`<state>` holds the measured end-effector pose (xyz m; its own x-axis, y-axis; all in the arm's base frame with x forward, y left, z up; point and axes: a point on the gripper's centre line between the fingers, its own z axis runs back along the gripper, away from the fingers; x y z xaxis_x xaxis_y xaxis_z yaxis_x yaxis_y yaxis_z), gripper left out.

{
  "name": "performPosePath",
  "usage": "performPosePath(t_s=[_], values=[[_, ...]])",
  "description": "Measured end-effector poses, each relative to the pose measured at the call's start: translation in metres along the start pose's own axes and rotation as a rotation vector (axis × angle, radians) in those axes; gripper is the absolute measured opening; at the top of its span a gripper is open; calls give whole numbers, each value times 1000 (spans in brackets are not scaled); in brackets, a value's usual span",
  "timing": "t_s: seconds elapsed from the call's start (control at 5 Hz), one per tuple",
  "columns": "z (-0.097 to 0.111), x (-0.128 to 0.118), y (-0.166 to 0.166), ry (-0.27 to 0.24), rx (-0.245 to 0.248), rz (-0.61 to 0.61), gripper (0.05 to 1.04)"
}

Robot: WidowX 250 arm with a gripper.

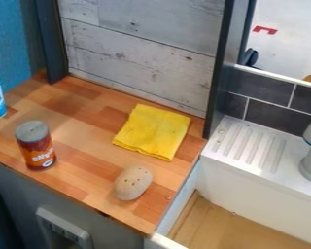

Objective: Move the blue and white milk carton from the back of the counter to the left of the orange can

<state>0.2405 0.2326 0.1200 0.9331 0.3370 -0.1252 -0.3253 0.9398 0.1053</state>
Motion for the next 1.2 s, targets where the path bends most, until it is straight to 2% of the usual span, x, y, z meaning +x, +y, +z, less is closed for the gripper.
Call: performPosePath(t_s=[0.4,0.6,0.8,1.0,1.2], values=[[-20,7,-8,-108,-76,-123,816],[-25,8,-6,-112,-51,-120,816],[-39,8,-6,-33,6,-58,816],[-40,9,-10,4,78,-10,816],[-43,10,-10,25,81,-5,860]])
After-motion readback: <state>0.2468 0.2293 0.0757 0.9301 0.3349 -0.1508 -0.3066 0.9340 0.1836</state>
